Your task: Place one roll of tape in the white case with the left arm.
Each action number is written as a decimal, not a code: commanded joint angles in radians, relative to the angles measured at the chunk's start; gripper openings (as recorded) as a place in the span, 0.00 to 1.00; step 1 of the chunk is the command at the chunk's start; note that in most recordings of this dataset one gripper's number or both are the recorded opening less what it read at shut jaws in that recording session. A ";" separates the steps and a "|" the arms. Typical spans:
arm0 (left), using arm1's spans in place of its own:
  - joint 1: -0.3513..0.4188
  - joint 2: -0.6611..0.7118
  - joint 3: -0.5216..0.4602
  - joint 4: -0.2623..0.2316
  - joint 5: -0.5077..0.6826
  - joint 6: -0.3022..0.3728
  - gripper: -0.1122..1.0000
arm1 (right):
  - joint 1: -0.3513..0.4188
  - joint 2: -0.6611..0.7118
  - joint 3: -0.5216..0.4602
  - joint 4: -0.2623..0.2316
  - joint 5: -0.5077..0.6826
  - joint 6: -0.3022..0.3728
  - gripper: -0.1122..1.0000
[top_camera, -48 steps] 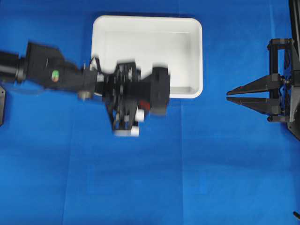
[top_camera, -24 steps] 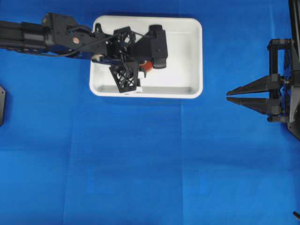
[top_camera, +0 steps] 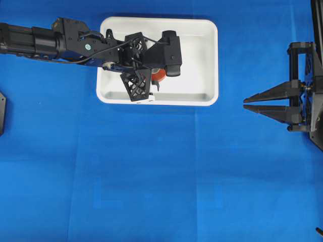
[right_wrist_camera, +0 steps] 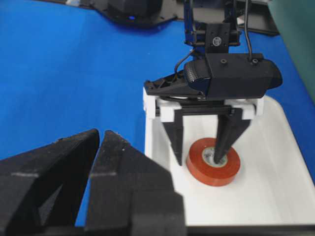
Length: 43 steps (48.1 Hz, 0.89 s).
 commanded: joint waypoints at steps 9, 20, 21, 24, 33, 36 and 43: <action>-0.002 -0.132 0.015 -0.009 0.023 -0.009 0.78 | -0.002 0.005 -0.012 0.002 0.012 0.002 0.12; -0.038 -0.344 0.094 -0.018 0.029 -0.011 0.75 | 0.000 0.003 -0.012 0.003 0.015 0.002 0.12; -0.041 -0.364 0.101 -0.018 0.026 -0.011 0.75 | -0.002 0.003 -0.014 0.002 0.015 0.002 0.12; -0.054 -0.411 0.130 -0.017 0.017 -0.011 0.75 | -0.002 0.002 -0.014 0.002 0.015 0.002 0.12; -0.084 -0.525 0.233 -0.031 -0.066 -0.014 0.75 | -0.002 0.002 -0.014 0.003 0.015 0.002 0.12; -0.092 -0.557 0.268 -0.034 -0.114 -0.017 0.75 | -0.002 0.002 -0.014 0.003 0.014 0.002 0.12; -0.112 -0.635 0.364 -0.035 -0.252 -0.018 0.75 | -0.002 0.002 -0.014 0.002 0.012 0.002 0.12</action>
